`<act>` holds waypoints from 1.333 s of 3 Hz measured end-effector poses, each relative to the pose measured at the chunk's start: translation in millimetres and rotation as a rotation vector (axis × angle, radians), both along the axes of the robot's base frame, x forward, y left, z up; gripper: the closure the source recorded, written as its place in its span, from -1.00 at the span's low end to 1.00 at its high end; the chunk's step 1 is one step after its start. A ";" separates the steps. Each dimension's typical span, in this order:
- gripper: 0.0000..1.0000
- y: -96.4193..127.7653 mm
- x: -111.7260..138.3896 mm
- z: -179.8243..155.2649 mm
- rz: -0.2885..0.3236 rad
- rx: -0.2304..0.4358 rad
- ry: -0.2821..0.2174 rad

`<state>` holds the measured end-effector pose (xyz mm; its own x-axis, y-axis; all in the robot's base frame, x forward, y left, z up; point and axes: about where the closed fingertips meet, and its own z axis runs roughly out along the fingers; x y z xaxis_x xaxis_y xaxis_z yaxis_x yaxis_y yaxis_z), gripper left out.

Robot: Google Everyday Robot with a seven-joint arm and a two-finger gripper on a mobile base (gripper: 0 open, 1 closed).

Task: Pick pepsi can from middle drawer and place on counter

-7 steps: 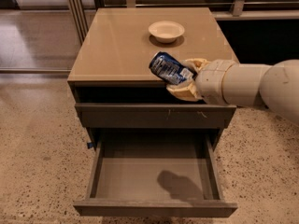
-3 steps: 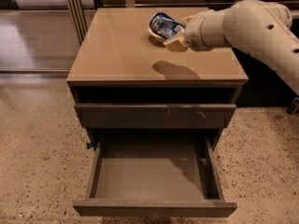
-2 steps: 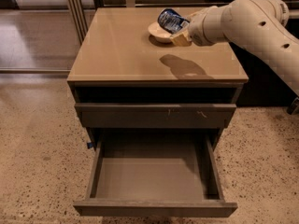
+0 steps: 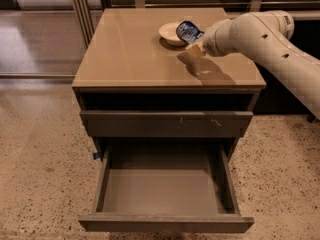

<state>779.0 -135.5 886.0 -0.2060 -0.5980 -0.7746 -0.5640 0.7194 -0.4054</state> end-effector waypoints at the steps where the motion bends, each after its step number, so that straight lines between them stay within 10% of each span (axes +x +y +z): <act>1: 0.63 -0.3 0.2 -1.0 -0.002 0.002 0.002; 4: -0.77 -0.3 0.2 -1.0 -0.002 0.002 0.002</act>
Offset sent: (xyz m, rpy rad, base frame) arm 0.0002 -0.0003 -0.0009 0.0018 0.0022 -0.0018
